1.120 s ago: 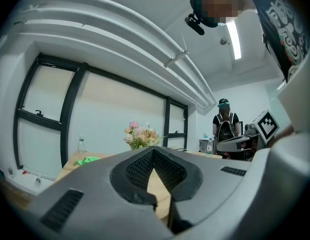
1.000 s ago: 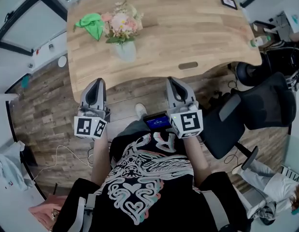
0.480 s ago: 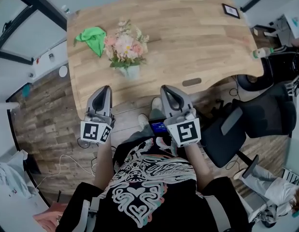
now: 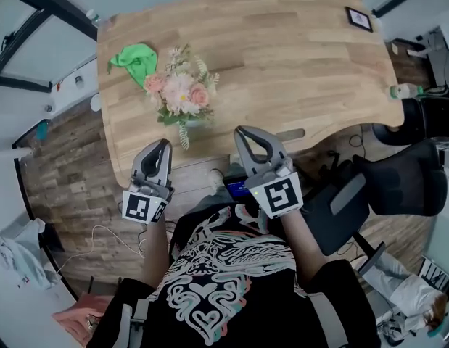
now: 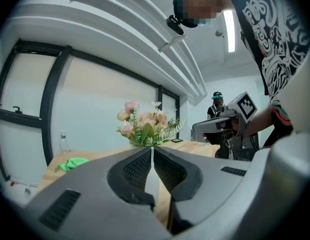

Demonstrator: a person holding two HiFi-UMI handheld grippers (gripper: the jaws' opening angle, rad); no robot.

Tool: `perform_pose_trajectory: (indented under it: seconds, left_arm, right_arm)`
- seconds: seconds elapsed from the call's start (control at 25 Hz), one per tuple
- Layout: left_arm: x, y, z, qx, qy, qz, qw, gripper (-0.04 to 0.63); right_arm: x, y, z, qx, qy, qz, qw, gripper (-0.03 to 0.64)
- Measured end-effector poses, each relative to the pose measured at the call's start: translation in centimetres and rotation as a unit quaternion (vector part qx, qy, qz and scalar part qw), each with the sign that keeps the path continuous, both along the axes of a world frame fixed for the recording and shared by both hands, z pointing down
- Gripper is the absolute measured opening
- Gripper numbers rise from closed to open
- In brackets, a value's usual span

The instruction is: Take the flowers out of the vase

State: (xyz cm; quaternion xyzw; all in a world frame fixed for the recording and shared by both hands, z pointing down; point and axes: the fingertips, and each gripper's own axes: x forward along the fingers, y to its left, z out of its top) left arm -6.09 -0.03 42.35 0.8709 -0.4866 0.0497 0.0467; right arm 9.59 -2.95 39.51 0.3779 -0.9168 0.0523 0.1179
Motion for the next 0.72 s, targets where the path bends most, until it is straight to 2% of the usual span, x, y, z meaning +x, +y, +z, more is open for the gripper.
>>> perform_pose_trajectory:
  seconds: [0.16, 0.28, 0.6, 0.68, 0.72]
  left_arm:
    - [0.3, -0.6, 0.7, -0.003, -0.012, -0.003, 0.9999, -0.003]
    - [0.2, -0.8, 1.5, -0.014, -0.008, -0.008, 0.9998, -0.003]
    - [0.3, -0.6, 3.0, -0.046, -0.010, 0.025, 0.9986, -0.001]
    - [0.2, -1.0, 3.2, -0.048, -0.011, 0.038, 0.9981, 0.083]
    - [0.2, -1.1, 3.3, -0.051, -0.011, 0.045, 0.9976, 0.088]
  right_arm:
    - [0.3, -1.3, 0.6, -0.002, -0.011, -0.024, 1.000, 0.002]
    - [0.6, -2.1, 1.5, -0.007, -0.010, -0.029, 1.000, 0.002]
    - [-0.3, -2.3, 0.8, -0.010, -0.009, -0.040, 0.999, 0.002]
    - [-1.0, -2.4, 0.7, -0.007, -0.008, -0.040, 0.999, 0.002]
    - [-1.2, -2.3, 0.7, -0.008, -0.006, -0.039, 0.999, 0.002]
